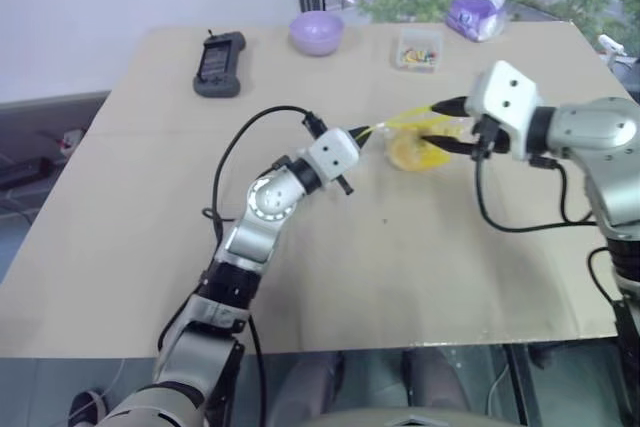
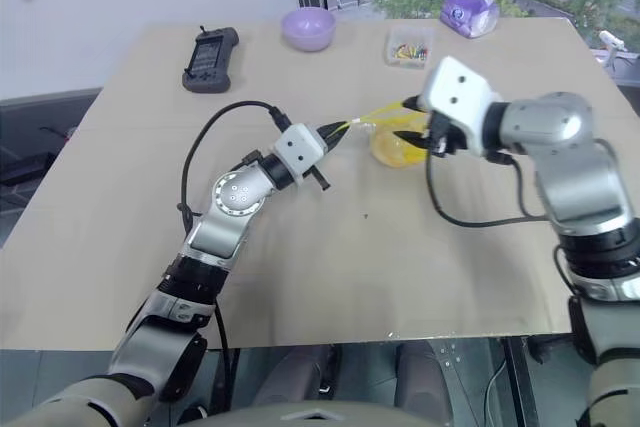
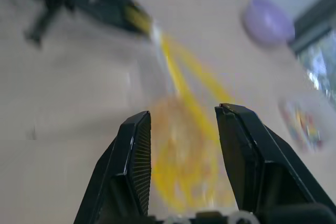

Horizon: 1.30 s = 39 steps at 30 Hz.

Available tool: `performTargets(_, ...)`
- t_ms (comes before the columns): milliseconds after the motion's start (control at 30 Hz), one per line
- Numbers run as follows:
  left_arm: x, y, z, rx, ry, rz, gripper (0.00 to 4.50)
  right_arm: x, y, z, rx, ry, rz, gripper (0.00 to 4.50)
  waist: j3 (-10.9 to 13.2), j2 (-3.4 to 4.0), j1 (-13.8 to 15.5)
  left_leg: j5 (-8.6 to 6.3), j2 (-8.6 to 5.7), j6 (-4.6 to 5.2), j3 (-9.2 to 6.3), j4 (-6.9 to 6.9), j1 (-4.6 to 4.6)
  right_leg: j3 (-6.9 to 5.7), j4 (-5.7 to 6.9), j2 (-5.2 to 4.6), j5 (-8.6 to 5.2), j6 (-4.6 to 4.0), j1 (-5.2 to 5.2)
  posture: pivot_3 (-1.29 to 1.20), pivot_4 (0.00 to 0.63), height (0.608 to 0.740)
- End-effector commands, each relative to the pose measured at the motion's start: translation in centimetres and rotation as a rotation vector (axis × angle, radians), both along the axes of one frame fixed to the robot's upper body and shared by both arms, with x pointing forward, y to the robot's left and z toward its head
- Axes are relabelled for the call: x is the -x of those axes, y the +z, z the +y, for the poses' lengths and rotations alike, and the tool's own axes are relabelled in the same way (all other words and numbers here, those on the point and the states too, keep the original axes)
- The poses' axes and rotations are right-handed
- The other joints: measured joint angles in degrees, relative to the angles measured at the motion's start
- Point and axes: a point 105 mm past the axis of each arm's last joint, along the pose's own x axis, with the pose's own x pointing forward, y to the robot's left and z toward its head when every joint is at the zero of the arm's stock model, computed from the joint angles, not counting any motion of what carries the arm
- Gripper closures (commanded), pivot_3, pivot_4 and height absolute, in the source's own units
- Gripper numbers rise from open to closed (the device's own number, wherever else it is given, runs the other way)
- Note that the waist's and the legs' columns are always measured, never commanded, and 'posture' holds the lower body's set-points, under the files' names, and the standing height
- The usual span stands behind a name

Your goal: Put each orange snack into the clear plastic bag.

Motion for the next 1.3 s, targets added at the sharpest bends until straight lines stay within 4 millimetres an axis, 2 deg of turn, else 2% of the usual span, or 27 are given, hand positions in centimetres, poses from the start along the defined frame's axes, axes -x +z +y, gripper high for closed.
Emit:
performTargets(33, 0.7, 1.9, -0.5, 0.010, -0.032, -0.077, 4.50, -0.3, 1.5, 2.1, -0.037, 0.045, -0.058, 2.38, 0.0, 0.00, 0.0, 0.00, -0.01, 0.00, 0.00, 0.01, 0.00, 0.00, 0.00, -0.01, 0.00, 0.00, 0.00, 0.00, 0.150, 0.740)
performTargets(233, 0.9, 2.1, -0.6, 0.010, -0.032, -0.087, 4.50, -1.8, 0.8, 3.9, -0.012, 0.070, -0.100, 2.38, 0.0, 0.00, -0.1, 0.00, -0.07, 0.00, -0.05, 0.04, -0.02, -0.05, 0.02, -0.05, 0.00, 0.00, 0.00, 0.00, 0.150, 0.740)
performTargets(533, 1.2, 2.4, -0.4, 0.003, -0.027, -0.097, 4.50, -2.9, -0.7, 4.2, 0.093, 0.089, -0.156, 2.38, 0.0, 0.00, -0.3, 0.01, -0.08, -0.01, -0.06, 0.04, -0.02, -0.05, 0.04, -0.04, 0.00, 0.00, -0.02, 0.00, 0.150, 0.740)
performTargets(900, 1.1, 1.9, -0.3, -0.009, -0.020, -0.085, 4.50, -2.8, 0.2, 4.4, 0.111, 0.113, -0.254, 2.38, 0.0, 0.01, -1.3, 0.01, -0.08, -0.01, -0.07, 0.04, -0.01, -0.05, 0.06, -0.04, 0.00, 0.00, -0.01, 0.00, 0.150, 0.740)
performTargets(1200, 1.1, 1.7, -0.3, -0.011, -0.021, -0.082, 4.50, -2.9, 0.2, 4.5, 0.232, 0.159, -0.412, 2.38, 0.0, 0.01, -1.5, 0.01, -0.08, -0.01, -0.05, 0.05, -0.01, -0.04, 0.06, -0.04, 0.00, 0.00, -0.02, 0.00, 0.150, 0.740)
performTargets(1233, 1.1, 1.7, -0.3, -0.011, -0.020, -0.082, 4.50, -3.0, 0.2, 4.5, 0.234, 0.162, -0.416, 2.90, 0.0, 0.01, -1.5, 0.01, -0.08, -0.01, -0.05, 0.05, -0.01, -0.04, 0.06, -0.04, 0.00, 0.00, -0.01, 0.00, 0.150, 0.740)
performTargets(1300, 1.1, 1.7, -0.3, -0.012, -0.018, -0.082, 4.50, -3.0, 0.2, 4.5, 0.238, 0.169, -0.418, 3.65, 0.0, 0.01, -1.5, 0.01, -0.08, -0.01, -0.05, 0.05, -0.01, -0.04, 0.06, -0.04, 0.00, 0.00, -0.02, 0.00, 0.150, 0.740)
